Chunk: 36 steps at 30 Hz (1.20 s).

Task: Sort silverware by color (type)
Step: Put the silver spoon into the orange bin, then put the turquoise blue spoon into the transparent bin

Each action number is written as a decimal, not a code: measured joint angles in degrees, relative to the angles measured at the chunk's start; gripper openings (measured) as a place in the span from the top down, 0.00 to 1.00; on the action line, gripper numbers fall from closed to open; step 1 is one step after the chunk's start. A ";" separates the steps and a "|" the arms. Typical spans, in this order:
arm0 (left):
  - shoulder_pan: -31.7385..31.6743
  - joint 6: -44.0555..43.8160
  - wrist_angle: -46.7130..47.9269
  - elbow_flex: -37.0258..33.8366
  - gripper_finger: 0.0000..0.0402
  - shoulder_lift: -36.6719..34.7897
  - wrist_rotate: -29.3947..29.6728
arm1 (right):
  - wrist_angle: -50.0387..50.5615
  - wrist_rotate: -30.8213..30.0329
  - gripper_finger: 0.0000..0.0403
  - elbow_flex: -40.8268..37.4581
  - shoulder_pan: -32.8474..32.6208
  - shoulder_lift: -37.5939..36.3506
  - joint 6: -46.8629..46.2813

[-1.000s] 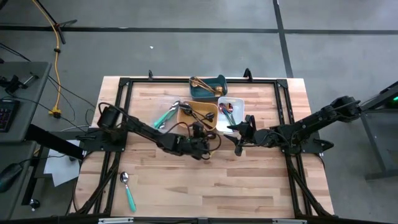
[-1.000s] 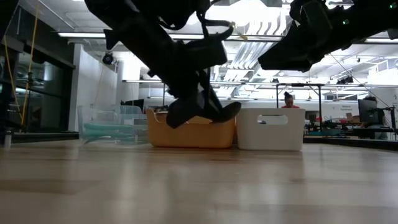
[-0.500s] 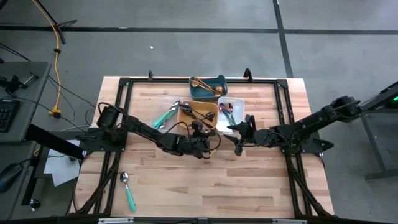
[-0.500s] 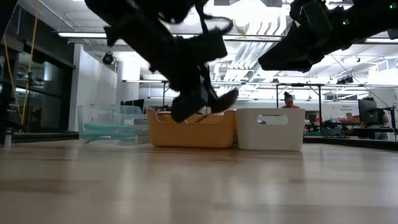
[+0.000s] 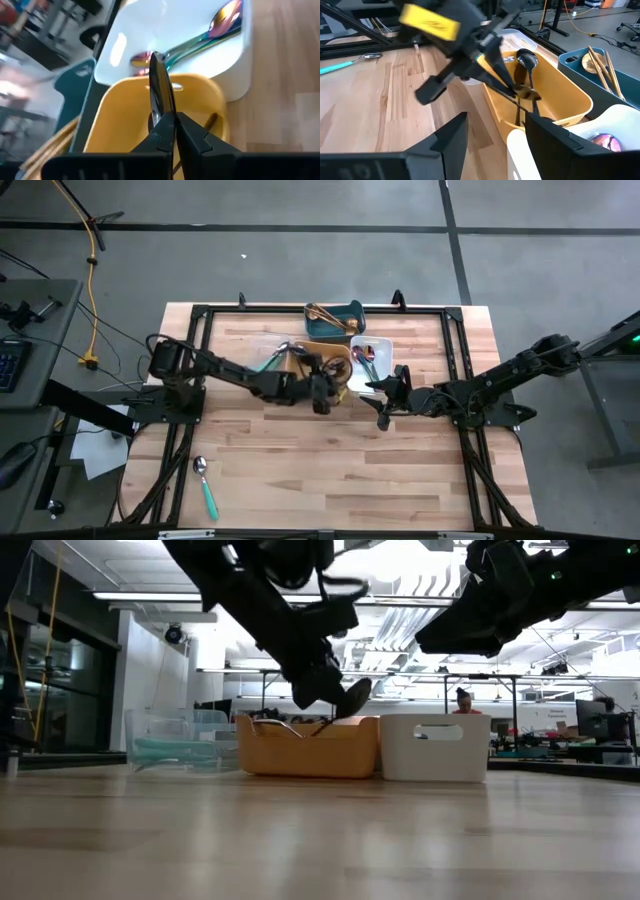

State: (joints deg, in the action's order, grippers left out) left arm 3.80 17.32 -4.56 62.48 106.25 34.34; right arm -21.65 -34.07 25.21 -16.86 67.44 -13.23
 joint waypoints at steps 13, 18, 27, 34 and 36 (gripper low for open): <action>-1.67 0.74 1.04 -0.02 0.85 -0.75 -6.66 | 0.02 -0.02 0.53 -0.01 0.00 0.00 0.21; -1.24 -0.47 5.30 -0.03 0.72 -5.73 -6.03 | 0.04 -0.02 0.53 0.00 0.00 0.00 0.22; 1.50 -18.55 21.69 -3.26 0.61 -23.60 -6.44 | 0.02 -0.02 0.53 0.00 0.00 0.00 0.42; 12.72 -28.48 1.86 -24.09 0.62 -39.55 -3.63 | 0.00 -0.02 0.53 -0.01 0.00 0.00 0.28; 16.72 -31.99 -3.55 -29.85 0.62 -42.84 -3.96 | -0.22 -0.02 0.53 0.00 0.01 0.00 0.33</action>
State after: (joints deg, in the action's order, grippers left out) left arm 20.52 -14.67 -8.11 32.63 63.41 30.38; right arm -21.87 -34.09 25.21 -16.85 67.44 -12.91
